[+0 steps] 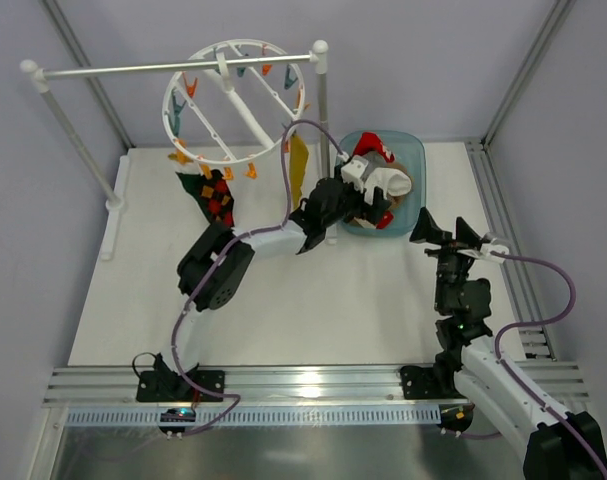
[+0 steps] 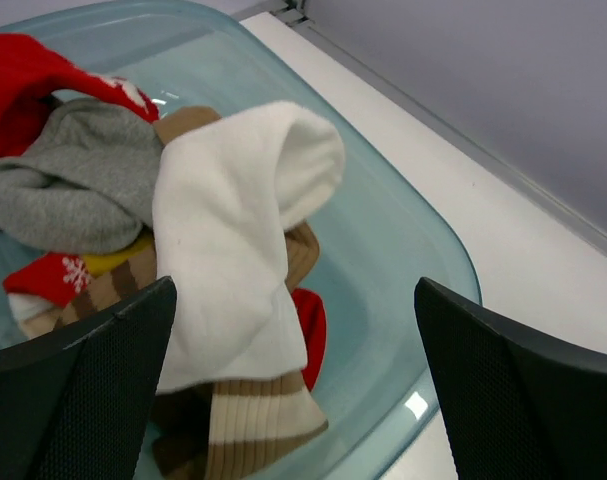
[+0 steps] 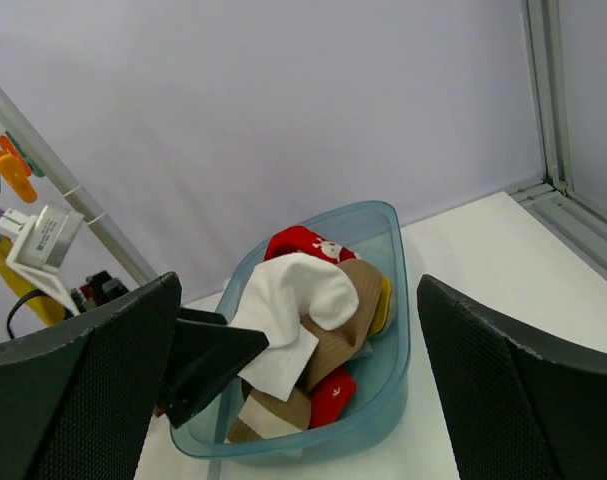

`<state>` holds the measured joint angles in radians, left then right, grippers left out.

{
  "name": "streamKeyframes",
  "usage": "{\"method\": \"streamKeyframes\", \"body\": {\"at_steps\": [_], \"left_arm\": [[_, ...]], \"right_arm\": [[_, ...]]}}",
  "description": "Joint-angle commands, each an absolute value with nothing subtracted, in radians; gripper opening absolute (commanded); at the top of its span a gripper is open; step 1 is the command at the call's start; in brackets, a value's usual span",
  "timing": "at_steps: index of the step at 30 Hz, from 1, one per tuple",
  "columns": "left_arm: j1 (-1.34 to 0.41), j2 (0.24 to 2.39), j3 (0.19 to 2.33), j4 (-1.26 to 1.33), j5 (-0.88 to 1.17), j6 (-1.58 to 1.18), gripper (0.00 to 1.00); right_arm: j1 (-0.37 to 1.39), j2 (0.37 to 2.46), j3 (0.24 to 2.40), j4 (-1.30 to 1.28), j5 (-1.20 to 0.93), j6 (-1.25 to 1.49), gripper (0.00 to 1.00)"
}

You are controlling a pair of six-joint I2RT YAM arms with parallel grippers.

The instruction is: Remove the socks clipped to the hanger

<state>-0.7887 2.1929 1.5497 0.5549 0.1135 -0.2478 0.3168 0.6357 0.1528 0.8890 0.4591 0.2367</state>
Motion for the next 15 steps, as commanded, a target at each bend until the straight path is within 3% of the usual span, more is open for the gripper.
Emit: {"method": "streamKeyframes", "body": {"at_steps": [1, 6, 10, 15], "left_arm": [[-0.857, 2.008, 1.429, 0.669, -0.042, -0.192, 1.0], [-0.96, 1.838, 1.156, 0.811, -0.34, -0.046, 1.0], [-0.963, 1.749, 1.057, 0.785, -0.559, -0.035, 1.0], [-0.939, 1.764, 0.901, 0.909, -0.779, 0.029, 1.0]], "right_arm": [[0.313, 0.638, 0.196, 0.951, 0.454, 0.244, 1.0], [0.314, 0.624, 0.19, 0.951, 0.437, 0.252, 1.0], [0.314, 0.624, 0.193, 0.954, 0.407, 0.262, 1.0], [0.314, 0.635, 0.193, 0.968, 0.37, 0.288, 1.0]]}}
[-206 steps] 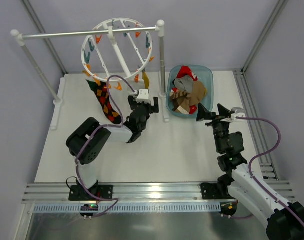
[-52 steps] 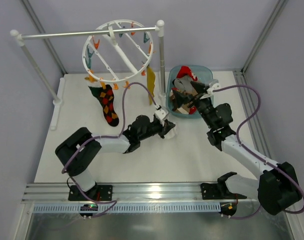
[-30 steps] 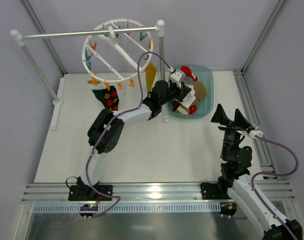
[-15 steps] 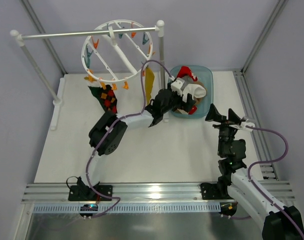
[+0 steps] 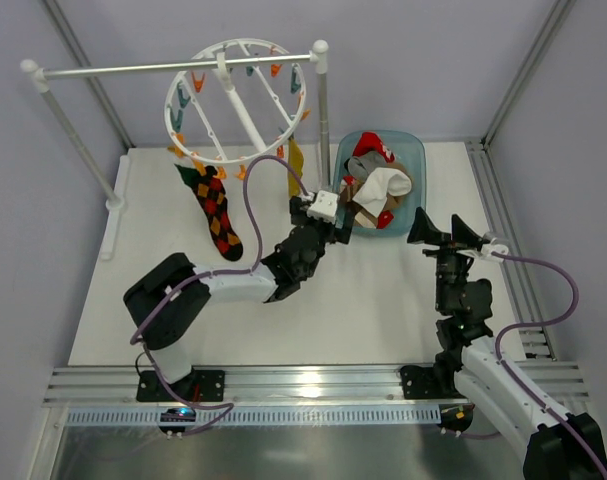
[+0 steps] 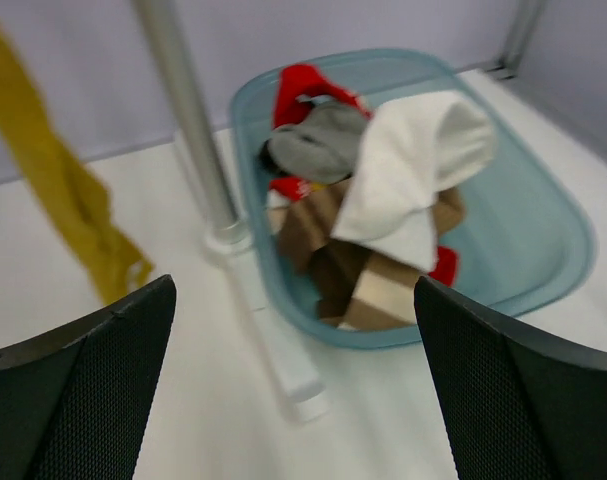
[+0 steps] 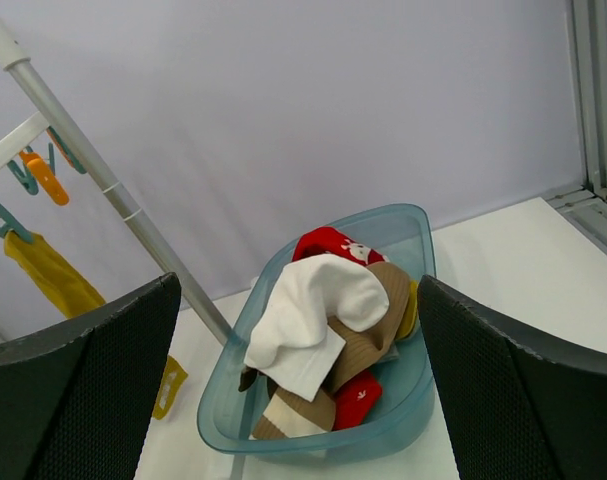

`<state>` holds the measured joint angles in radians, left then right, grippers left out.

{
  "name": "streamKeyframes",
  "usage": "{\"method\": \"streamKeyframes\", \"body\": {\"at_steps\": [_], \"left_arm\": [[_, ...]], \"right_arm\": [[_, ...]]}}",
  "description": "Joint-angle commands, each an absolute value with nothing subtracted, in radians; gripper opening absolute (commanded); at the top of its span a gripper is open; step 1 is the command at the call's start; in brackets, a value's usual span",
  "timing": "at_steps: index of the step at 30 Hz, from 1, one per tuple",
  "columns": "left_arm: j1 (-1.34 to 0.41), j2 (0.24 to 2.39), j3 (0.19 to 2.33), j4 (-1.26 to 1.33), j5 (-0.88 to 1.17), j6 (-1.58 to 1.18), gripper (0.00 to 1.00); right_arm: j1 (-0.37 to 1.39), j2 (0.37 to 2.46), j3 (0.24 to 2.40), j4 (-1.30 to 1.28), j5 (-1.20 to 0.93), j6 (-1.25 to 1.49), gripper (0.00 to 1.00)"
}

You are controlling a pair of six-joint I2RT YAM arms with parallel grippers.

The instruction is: Remove the socks clipped to the hanger

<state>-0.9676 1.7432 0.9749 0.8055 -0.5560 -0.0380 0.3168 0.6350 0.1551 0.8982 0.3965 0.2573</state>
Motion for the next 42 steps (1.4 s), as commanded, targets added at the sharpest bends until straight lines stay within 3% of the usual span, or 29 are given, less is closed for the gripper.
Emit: {"method": "streamKeyframes", "body": {"at_steps": [1, 12, 20, 32, 35, 37, 38, 42], "left_arm": [[-0.924, 1.775, 0.89, 0.939, -0.778, 0.029, 1.0], [-0.779, 1.858, 0.894, 0.988, -0.686, -0.053, 1.0], [-0.669, 1.946, 0.939, 1.04, -0.453, -0.133, 1.0], [-0.643, 2.062, 1.032, 1.141, -0.42, -0.109, 1.0], [-0.643, 2.078, 1.005, 1.21, -0.451, -0.113, 0.84], [-0.643, 2.095, 0.991, 1.291, -0.488, -0.117, 0.65], [-0.643, 2.1, 0.983, 1.308, -0.492, -0.117, 0.51], [-0.643, 2.094, 0.968, 1.342, -0.482, -0.124, 0.22]], "right_arm": [[0.314, 0.644, 0.193, 0.977, 0.362, 0.293, 1.0], [0.313, 0.655, 0.201, 0.977, 0.321, 0.288, 1.0], [0.314, 0.663, 0.199, 0.982, 0.316, 0.282, 1.0], [0.316, 0.696, 0.207, 1.002, 0.296, 0.271, 1.0], [0.316, 0.701, 0.209, 1.008, 0.291, 0.272, 1.0], [0.313, 0.707, 0.21, 1.009, 0.287, 0.272, 1.0], [0.314, 0.709, 0.21, 1.009, 0.285, 0.27, 1.0], [0.313, 0.713, 0.212, 1.012, 0.282, 0.27, 1.0]]}}
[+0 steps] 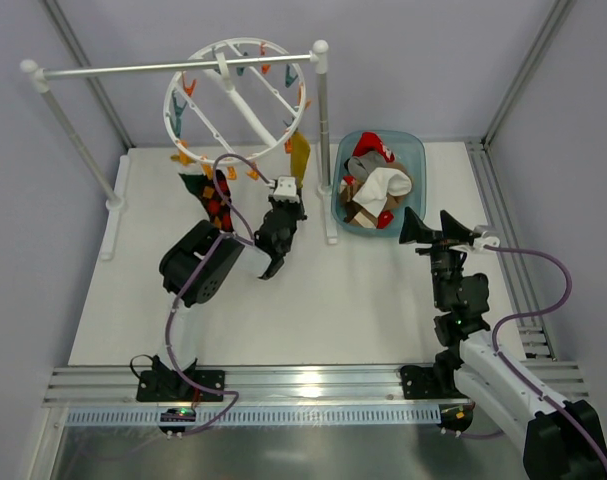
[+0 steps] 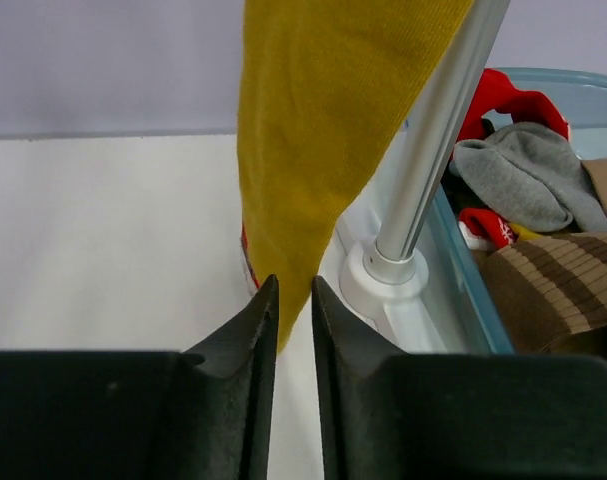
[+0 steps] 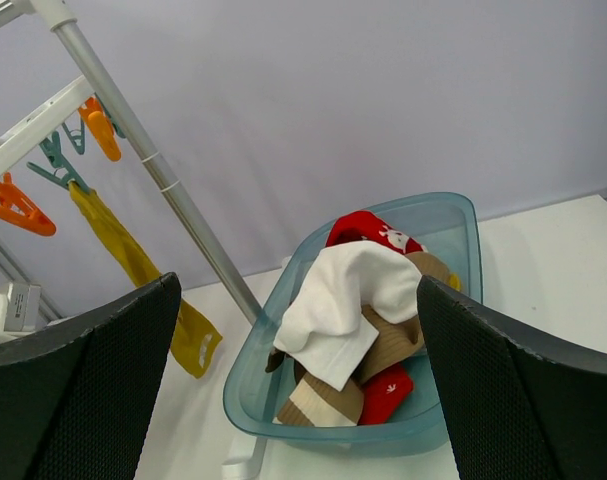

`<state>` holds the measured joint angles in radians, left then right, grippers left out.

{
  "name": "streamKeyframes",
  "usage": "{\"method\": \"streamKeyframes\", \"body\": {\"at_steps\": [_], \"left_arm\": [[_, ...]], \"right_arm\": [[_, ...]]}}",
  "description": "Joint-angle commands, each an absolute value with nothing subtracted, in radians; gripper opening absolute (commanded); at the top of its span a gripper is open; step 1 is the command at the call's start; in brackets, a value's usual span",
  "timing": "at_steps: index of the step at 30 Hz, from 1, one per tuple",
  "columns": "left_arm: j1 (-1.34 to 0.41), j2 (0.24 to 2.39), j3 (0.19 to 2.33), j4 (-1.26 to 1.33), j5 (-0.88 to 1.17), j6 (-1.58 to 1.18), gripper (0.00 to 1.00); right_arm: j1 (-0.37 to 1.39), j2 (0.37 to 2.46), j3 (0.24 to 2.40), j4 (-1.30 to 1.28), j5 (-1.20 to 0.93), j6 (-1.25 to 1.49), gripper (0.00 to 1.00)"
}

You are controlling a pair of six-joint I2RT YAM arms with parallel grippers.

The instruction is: Remove the socks clipped to the hanger

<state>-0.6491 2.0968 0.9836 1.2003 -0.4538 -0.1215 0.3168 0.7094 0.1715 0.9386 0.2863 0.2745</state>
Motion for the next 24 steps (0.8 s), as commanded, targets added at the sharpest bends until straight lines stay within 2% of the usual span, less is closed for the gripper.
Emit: {"method": "streamKeyframes", "body": {"at_steps": [1, 2, 5, 16, 17, 19, 20, 22, 23, 24], "left_arm": [[-0.643, 2.088, 0.959, 1.356, -0.48, -0.127, 0.17], [-0.643, 2.085, 0.937, 1.371, -0.479, -0.13, 0.09], [-0.644, 2.06, 0.884, 1.428, -0.465, -0.146, 0.0], [-0.647, 2.011, 0.763, 1.517, -0.403, -0.179, 0.0], [-0.65, 2.011, 0.755, 1.529, -0.396, -0.183, 0.09], [-0.661, 2.011, 0.75, 1.542, -0.374, -0.184, 0.35], [-0.664, 2.011, 0.75, 1.545, -0.371, -0.181, 0.57], [-0.67, 2.014, 0.762, 1.545, -0.371, -0.178, 0.73], [-0.672, 2.017, 0.768, 1.545, -0.373, -0.176, 0.94], [-0.672, 2.019, 0.773, 1.545, -0.377, -0.175, 1.0]], "right_arm": [[0.314, 0.713, 0.212, 1.012, 0.282, 0.268, 1.0], [0.314, 0.715, 0.212, 1.012, 0.281, 0.27, 1.0], [0.314, 0.726, 0.215, 1.015, 0.276, 0.27, 1.0], [0.314, 0.788, 0.238, 1.029, 0.264, 0.272, 1.0], [0.314, 0.79, 0.239, 1.029, 0.262, 0.273, 1.0], [0.313, 0.796, 0.242, 1.029, 0.261, 0.273, 1.0], [0.313, 0.799, 0.242, 1.029, 0.262, 0.275, 1.0], [0.313, 0.801, 0.244, 1.029, 0.262, 0.272, 0.99], [0.314, 0.802, 0.244, 1.029, 0.262, 0.27, 1.0], [0.314, 0.801, 0.244, 1.028, 0.262, 0.27, 1.0]]}}
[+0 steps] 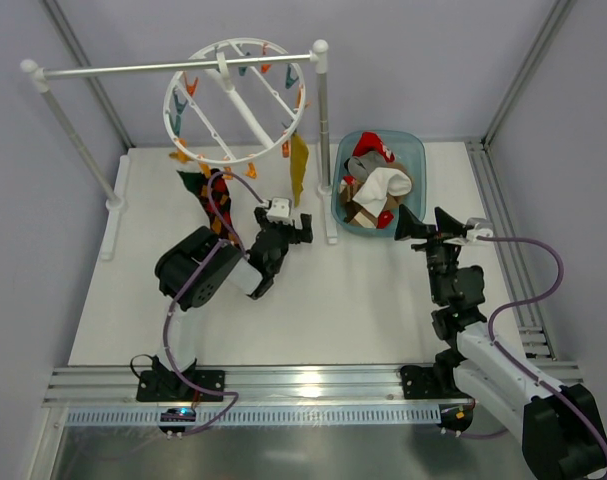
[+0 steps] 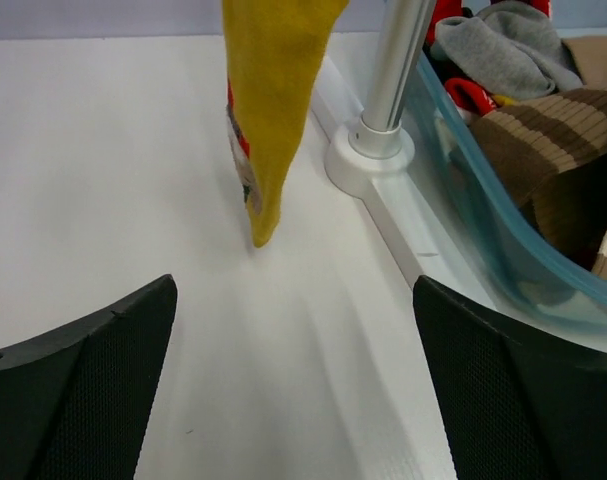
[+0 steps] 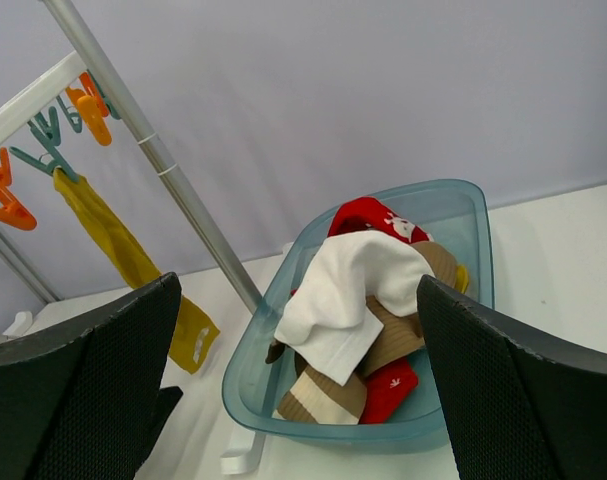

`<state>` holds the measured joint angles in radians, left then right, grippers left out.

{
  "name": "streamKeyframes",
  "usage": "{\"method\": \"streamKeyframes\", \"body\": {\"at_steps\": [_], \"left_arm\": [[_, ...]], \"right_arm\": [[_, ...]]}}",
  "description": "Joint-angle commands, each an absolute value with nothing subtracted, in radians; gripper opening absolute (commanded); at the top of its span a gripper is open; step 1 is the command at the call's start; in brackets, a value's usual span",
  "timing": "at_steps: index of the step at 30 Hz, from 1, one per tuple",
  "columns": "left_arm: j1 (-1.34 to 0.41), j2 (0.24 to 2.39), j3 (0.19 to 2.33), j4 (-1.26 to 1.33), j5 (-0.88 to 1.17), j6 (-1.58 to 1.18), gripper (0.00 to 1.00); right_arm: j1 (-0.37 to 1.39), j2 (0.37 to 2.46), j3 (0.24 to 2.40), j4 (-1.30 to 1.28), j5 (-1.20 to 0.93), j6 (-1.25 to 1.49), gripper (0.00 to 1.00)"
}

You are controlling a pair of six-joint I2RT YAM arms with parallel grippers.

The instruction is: Remove the socks clipped to the hanger

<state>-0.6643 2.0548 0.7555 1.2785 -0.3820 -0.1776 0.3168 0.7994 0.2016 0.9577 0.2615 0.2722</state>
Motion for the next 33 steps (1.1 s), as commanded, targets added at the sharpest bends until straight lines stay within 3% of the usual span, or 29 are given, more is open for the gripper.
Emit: {"method": "streamKeyframes", "body": {"at_steps": [1, 18, 20, 22, 24, 25, 29, 31, 33], "left_arm": [[-0.673, 2.023, 0.785, 1.545, -0.385, -0.175, 1.0], [-0.657, 2.131, 1.009, 1.483, -0.492, -0.112, 1.0], [-0.657, 2.143, 1.017, 1.505, -0.492, -0.107, 0.92], [-0.657, 2.163, 1.026, 1.546, -0.488, -0.104, 0.69], [-0.655, 2.171, 1.043, 1.546, -0.477, -0.104, 0.61], [-0.657, 2.177, 1.046, 1.546, -0.473, -0.106, 0.48], [-0.657, 2.166, 1.042, 1.546, -0.45, -0.129, 0.09], [-0.657, 2.154, 1.025, 1.546, -0.445, -0.133, 0.0], [-0.655, 2.129, 0.997, 1.546, -0.434, -0.133, 0.0]], "right_arm": [[0.314, 0.802, 0.245, 1.028, 0.264, 0.268, 1.0], [0.314, 0.841, 0.253, 1.048, 0.275, 0.245, 1.0], [0.314, 0.845, 0.253, 1.054, 0.275, 0.245, 0.99], [0.313, 0.85, 0.253, 1.055, 0.27, 0.245, 1.0], [0.314, 0.85, 0.252, 1.055, 0.271, 0.244, 1.0], [0.313, 0.848, 0.252, 1.055, 0.272, 0.242, 1.0], [0.314, 0.841, 0.249, 1.052, 0.278, 0.236, 1.0], [0.313, 0.838, 0.249, 1.052, 0.279, 0.235, 1.0], [0.314, 0.839, 0.247, 1.051, 0.273, 0.236, 1.0]]}}
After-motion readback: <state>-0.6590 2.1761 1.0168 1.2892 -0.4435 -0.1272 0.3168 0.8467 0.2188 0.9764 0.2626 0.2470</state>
